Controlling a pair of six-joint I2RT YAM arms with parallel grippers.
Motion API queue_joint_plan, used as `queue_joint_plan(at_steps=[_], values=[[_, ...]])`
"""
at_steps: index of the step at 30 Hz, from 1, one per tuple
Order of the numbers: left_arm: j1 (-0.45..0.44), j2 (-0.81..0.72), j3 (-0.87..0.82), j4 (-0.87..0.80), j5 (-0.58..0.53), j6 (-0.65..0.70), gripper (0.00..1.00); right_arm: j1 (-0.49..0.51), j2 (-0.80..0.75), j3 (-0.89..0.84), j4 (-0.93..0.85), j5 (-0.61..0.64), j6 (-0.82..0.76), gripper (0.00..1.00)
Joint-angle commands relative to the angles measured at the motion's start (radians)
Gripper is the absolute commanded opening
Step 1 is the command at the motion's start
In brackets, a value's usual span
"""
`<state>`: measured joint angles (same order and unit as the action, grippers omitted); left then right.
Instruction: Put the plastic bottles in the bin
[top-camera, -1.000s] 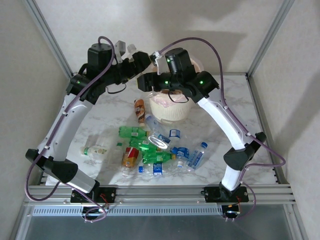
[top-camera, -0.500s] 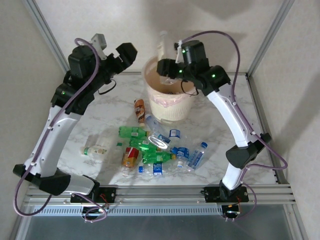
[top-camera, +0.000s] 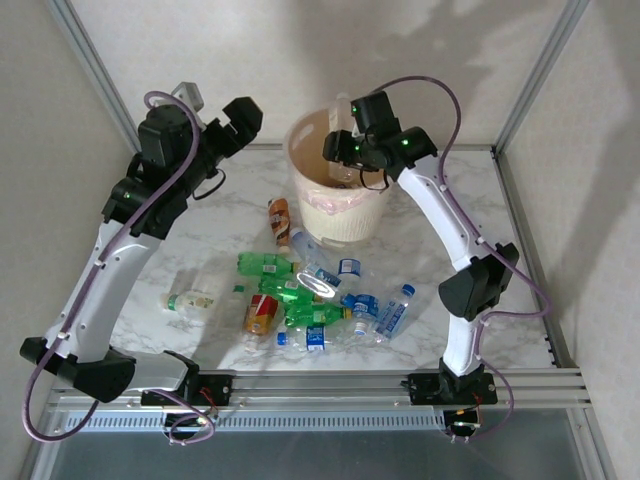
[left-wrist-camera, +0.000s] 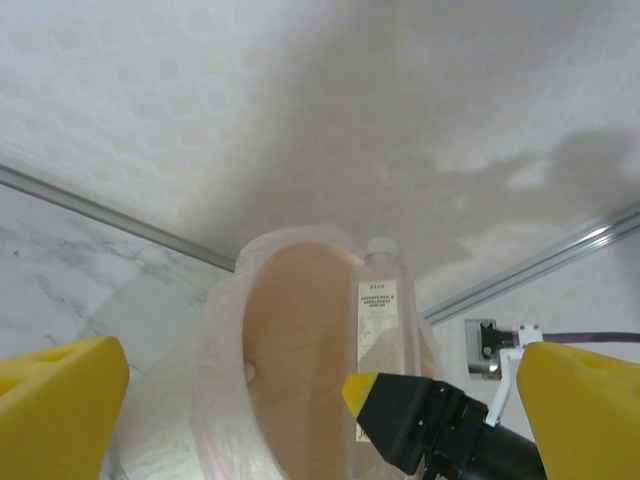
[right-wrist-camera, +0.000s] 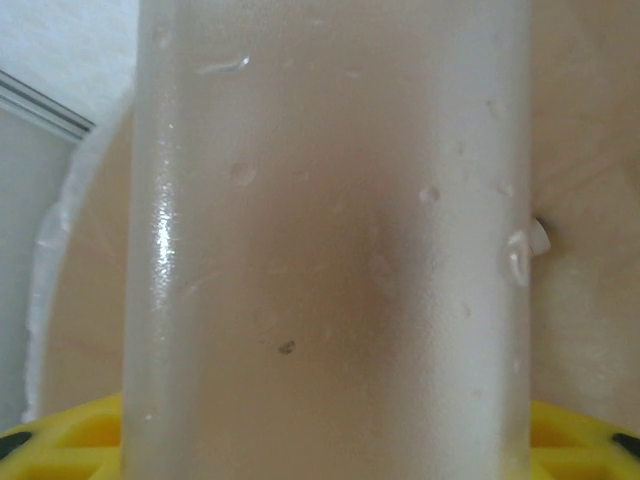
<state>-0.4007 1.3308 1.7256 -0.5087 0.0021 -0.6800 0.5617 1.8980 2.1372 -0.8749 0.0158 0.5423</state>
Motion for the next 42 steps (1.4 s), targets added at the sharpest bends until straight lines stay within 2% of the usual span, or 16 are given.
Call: queue_joint_plan(at_steps=[1, 4, 6, 8, 15, 19, 24, 29, 34, 39, 42], values=[[0.021, -0.028, -0.025, -0.011, -0.006, -0.001, 0.99, 0.008, -0.034, -0.059, 0.049, -0.004, 0.008, 0.64], [0.029, -0.042, -0.062, 0.005, -0.001, -0.014, 1.0, 0.006, -0.037, -0.09, 0.058, 0.001, -0.01, 0.87], [0.035, -0.044, -0.074, 0.005, 0.005, -0.025, 0.99, 0.006, -0.03, -0.075, 0.053, 0.003, -0.021, 0.94], [0.037, -0.041, -0.075, -0.002, 0.006, -0.031, 0.99, 0.006, -0.03, -0.054, 0.05, 0.005, -0.029, 0.97], [0.037, -0.059, -0.116, -0.039, -0.044, -0.052, 0.99, 0.01, -0.039, 0.092, -0.004, 0.04, -0.052, 0.98], [0.04, -0.085, -0.16, -0.053, -0.098, -0.088, 0.99, 0.016, -0.12, 0.064, 0.027, 0.063, -0.063, 0.98], [0.043, -0.108, -0.211, -0.097, -0.138, -0.138, 0.97, 0.018, -0.313, -0.149, 0.16, 0.063, -0.071, 0.98], [0.045, -0.131, -0.281, -0.329, -0.238, -0.211, 0.91, 0.019, -0.517, -0.404, 0.287, 0.022, -0.089, 0.99], [0.044, -0.235, -0.453, -0.479, -0.301, -0.391, 0.88, 0.02, -0.656, -0.583, 0.346, -0.048, -0.118, 0.99], [0.045, -0.393, -0.63, -0.589, -0.337, -0.637, 0.88, 0.02, -0.704, -0.681, 0.359, -0.104, -0.137, 0.99], [0.052, -0.463, -0.724, -0.619, -0.339, -0.718, 0.88, 0.02, -0.713, -0.719, 0.36, -0.133, -0.129, 0.99]])
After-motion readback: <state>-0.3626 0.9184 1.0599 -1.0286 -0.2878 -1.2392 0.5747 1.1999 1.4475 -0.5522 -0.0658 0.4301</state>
